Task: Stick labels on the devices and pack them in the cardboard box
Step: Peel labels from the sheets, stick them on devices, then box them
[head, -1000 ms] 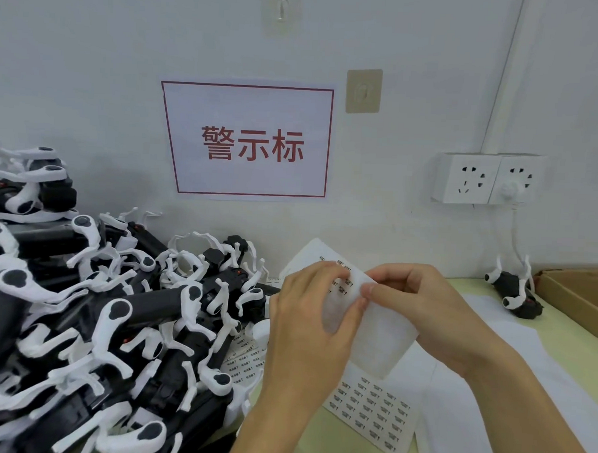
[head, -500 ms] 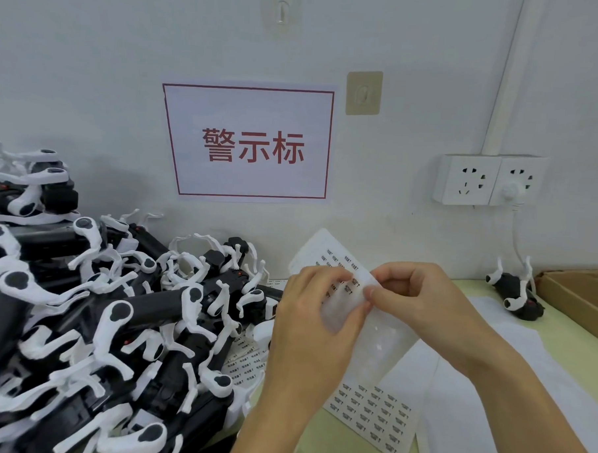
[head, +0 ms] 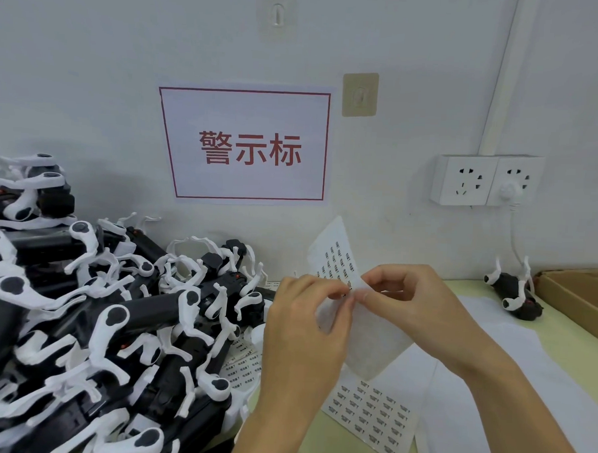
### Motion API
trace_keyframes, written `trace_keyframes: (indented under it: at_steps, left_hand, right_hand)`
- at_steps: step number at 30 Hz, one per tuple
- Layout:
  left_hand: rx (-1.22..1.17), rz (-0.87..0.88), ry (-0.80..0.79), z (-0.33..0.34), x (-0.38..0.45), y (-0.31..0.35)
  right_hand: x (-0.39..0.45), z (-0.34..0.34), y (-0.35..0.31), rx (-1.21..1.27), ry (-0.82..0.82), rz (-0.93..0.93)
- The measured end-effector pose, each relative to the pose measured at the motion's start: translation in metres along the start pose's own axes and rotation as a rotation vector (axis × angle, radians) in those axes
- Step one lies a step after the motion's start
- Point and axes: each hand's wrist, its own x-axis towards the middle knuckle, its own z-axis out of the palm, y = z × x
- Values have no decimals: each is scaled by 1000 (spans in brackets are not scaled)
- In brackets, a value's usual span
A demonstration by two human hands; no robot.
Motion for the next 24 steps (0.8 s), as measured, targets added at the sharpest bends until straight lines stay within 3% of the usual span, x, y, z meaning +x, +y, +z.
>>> trace_keyframes:
  at_steps: [6,15,24]
  left_hand:
    - [15,62,6,0,0,2]
    - [-184,-85,-21,1,2,1]
    - [-44,-1,-29,-1,0,1]
  right_hand:
    - [1,0,-1,6,20,-23]
    - [0,3,-4,-13,38,-52]
    - [0,5,-8,-162,23,-120]
